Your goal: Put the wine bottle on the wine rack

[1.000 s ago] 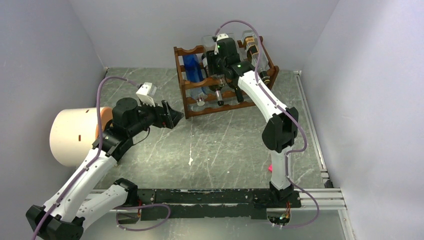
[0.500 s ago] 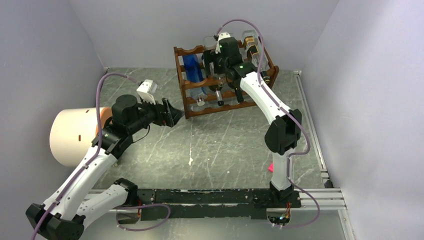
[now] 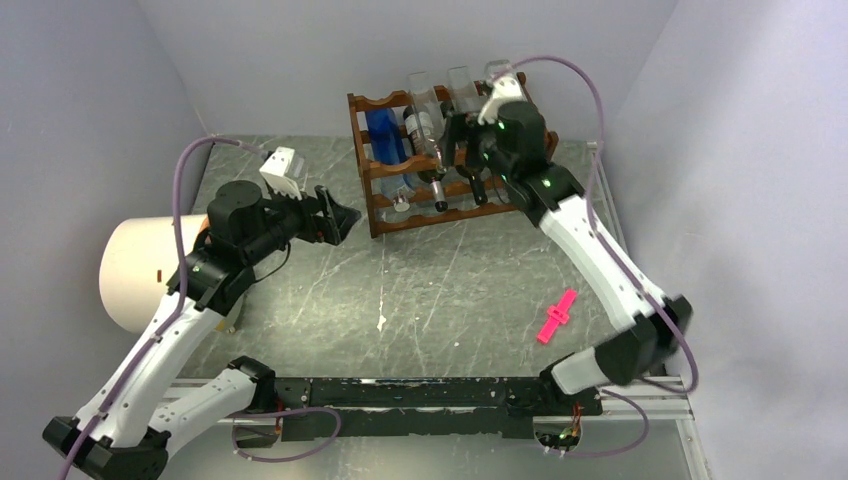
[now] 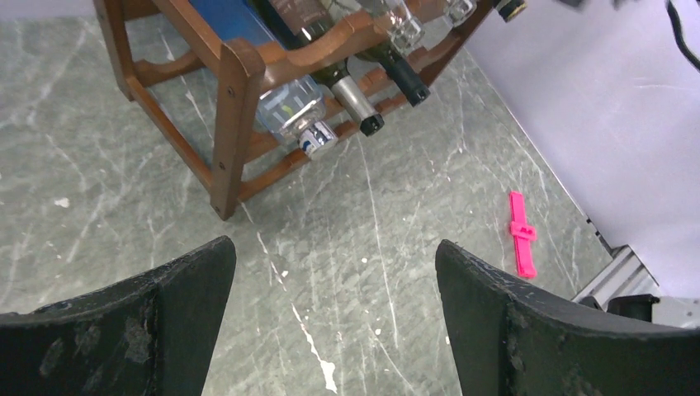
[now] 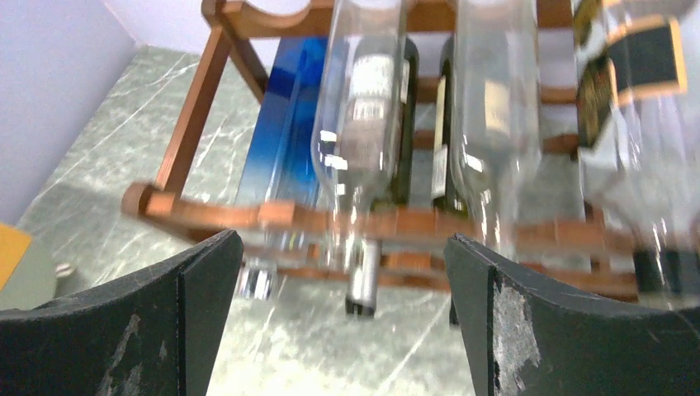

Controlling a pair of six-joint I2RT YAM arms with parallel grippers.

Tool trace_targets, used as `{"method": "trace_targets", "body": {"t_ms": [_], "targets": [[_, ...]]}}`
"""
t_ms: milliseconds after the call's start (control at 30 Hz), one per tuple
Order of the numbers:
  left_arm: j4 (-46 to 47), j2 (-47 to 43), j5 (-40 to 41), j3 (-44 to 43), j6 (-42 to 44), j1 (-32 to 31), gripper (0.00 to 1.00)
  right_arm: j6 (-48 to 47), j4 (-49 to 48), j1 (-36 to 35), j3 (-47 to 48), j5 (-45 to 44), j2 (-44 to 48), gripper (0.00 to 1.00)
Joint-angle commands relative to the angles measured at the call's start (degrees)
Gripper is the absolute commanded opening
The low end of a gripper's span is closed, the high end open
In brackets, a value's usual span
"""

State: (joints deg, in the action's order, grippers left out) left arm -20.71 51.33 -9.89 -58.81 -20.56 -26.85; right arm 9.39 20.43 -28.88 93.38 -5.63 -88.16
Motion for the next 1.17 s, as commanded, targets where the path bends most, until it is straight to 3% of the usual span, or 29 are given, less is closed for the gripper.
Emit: {"method": "trace_targets", "body": {"t_ms": [0,267,567,733,1133], "targets": [[-2.54,-2.6,3.62,-3.46,2.82,-0.04,0.94,3.94,-3.53,0.06,-12.67,-3.79,13.72,0.97],[-6.27,-4.42,9.27,-8.55,6.03,-0.04,0.94,9.34,4.97,0.12,-27.25,-18.14,33.21,0.97],[-13.45,-6.07,13.21,-16.83,14.45,-0.04,0.94,9.44,19.37,0.13,-24.79,-35.08,43.59,0.98],[-14.88,-7.8,16.85,-20.14,15.94,-0.04,0.94,6.64,19.53,0.09,-20.97,-35.66,47.52,0.98],[-13.13,-10.81,16.6,-20.71,16.87,-0.04,0.94,4.95,18.63,0.1,-17.02,-31.21,50.72,0.97]]}}
